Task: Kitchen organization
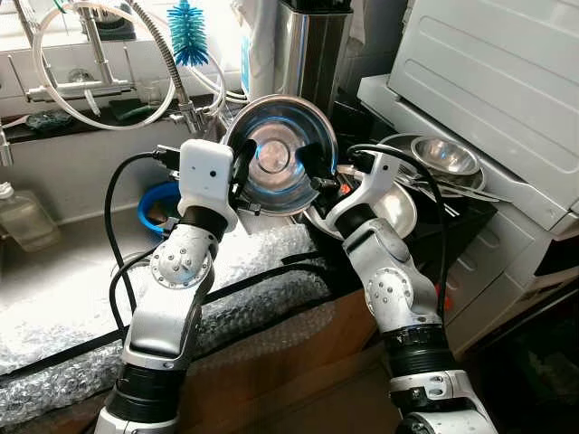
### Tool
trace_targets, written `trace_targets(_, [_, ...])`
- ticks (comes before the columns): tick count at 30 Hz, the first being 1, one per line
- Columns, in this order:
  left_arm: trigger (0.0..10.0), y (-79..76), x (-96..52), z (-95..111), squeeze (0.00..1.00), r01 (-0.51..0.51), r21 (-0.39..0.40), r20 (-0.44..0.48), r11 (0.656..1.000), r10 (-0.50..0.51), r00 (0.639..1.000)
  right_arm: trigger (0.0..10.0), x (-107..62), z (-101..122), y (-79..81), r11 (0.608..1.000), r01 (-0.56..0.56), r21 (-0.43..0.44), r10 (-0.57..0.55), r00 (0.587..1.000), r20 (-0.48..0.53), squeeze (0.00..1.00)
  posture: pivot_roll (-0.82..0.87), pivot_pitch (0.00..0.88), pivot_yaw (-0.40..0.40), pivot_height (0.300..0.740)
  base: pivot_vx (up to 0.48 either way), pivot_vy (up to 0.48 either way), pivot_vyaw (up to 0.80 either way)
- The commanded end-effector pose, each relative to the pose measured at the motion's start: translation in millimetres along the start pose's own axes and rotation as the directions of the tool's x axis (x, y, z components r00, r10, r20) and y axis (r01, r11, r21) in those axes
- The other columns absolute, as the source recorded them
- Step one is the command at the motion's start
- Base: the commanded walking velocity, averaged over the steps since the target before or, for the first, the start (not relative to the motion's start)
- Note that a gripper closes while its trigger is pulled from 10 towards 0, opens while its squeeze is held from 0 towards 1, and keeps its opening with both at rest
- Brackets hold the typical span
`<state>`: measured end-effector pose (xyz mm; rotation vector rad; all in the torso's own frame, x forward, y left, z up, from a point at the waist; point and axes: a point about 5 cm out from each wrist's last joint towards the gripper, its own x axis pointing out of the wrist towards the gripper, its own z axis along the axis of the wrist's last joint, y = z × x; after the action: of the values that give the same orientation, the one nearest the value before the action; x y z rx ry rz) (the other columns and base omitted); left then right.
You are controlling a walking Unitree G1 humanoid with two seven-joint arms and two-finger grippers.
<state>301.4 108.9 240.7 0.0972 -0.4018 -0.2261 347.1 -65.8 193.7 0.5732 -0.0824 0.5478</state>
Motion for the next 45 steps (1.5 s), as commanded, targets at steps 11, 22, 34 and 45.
trace_targets(11, [0.0,-2.7,2.2,6.5,0.00,0.017,0.002,0.020,1.000,-0.017,1.000,10.0,0.6,5.4,3.7,1.000,-0.012,-0.007,0.012,1.000,0.023,1.00,0.01,0.000,-0.101,0.740,0.000,0.000,0.00])
trace_targets(22, [0.0,28.9,5.1,17.0,0.00,-0.205,-0.170,0.051,0.964,0.216,0.975,10.0,0.8,6.3,5.3,1.000,-0.023,0.002,0.023,0.999,0.028,1.00,0.01,0.000,-0.101,0.740,0.000,0.000,0.00])
trace_targets(34, [10.0,50.4,1.6,17.8,0.00,-0.398,-0.091,0.057,0.913,0.404,0.913,10.0,0.5,7.6,12.9,0.996,-0.080,0.038,0.079,0.996,0.034,0.00,0.01,0.000,-0.101,0.740,0.000,0.000,0.00])
trace_targets(45, [10.0,100.5,-12.1,-4.5,0.00,-0.456,0.354,0.043,0.817,0.472,0.880,10.0,-15.8,13.7,12.6,0.996,-0.038,-0.080,0.042,0.998,0.054,0.00,0.00,0.000,-0.097,0.740,0.000,0.000,0.00])
